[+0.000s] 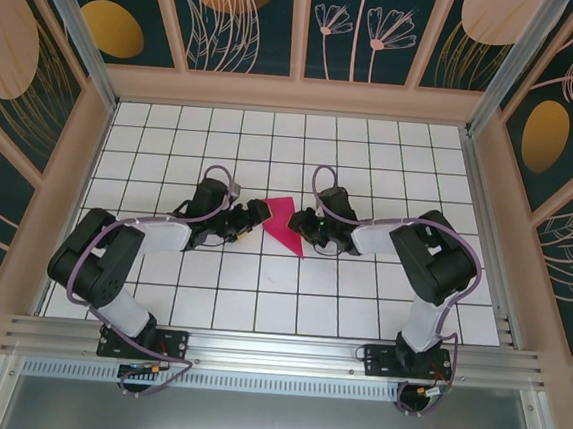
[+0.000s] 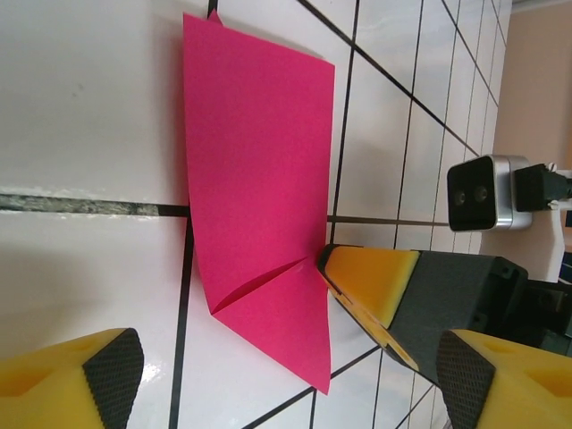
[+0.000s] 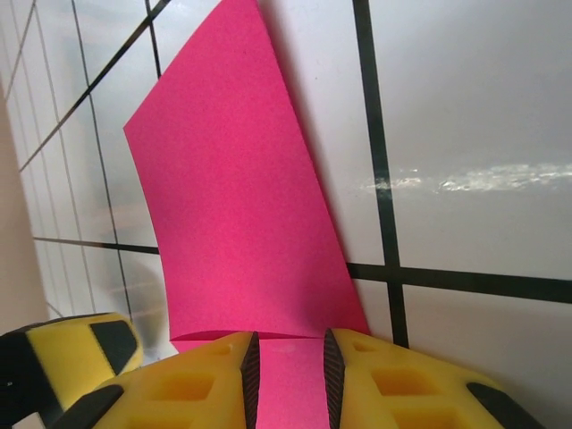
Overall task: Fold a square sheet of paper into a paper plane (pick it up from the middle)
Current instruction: Fold the wing for the fifth time at the center of the table.
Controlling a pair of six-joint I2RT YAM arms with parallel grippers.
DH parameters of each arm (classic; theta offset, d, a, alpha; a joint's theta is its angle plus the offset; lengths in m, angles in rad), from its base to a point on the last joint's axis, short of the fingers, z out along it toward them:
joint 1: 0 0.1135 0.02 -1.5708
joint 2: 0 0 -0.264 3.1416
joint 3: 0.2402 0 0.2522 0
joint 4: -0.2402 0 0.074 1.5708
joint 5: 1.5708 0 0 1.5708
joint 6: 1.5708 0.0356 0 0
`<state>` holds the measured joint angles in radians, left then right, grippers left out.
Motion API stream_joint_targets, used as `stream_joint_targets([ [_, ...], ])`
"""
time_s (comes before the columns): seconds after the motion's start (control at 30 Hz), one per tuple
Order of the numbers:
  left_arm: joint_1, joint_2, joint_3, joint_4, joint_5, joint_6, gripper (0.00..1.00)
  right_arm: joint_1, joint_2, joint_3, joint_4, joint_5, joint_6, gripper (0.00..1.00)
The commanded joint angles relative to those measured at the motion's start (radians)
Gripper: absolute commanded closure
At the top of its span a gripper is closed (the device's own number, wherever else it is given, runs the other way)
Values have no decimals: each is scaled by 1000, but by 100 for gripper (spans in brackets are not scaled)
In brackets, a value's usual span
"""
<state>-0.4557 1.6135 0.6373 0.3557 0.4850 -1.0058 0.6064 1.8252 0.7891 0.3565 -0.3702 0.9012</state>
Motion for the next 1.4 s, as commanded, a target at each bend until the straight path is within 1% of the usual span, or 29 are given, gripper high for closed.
stream_joint_targets([
  [0.0, -14, 28, 35, 9, 23, -32, 14, -24, 31, -48, -39, -2, 16, 71],
  [0.13, -23, 59, 60, 11, 32, -35, 19, -32, 36, -51, -35, -13, 14, 71],
  [0.23, -24, 78, 73, 14, 29, -42, 24, -37, 40, -52, -34, -18, 11, 71],
  [0.3, -24, 86, 79, 13, 27, -46, 26, -40, 41, -55, -33, -21, 11, 71],
  [0.53, -24, 94, 88, -10, 10, -46, 26, -48, 42, -57, -31, -27, 9, 71],
  [0.67, -26, 136, 94, 14, 43, -57, 29, -50, 45, -60, -28, -29, 9, 71],
  [0.8, -27, 147, 99, 8, 44, -56, 30, -53, 46, -62, -25, -32, 10, 71],
  [0.87, -27, 149, 99, 17, 48, -59, 32, -53, 45, -61, -24, -34, 9, 71],
  [1.03, -28, 155, 107, 48, 69, -69, 44, -54, 45, -58, -21, -35, -6, 71],
  [1.2, -28, 163, 122, 48, 72, -62, 55, -54, 41, -55, -3, -45, -70, 69],
  [1.3, -28, 171, 127, 46, 69, -59, 66, -53, 26, -54, 14, -38, -131, 63],
  [1.37, -28, 177, 128, 46, 66, -59, 77, -53, 8, -35, 6, -38, -164, 58],
])
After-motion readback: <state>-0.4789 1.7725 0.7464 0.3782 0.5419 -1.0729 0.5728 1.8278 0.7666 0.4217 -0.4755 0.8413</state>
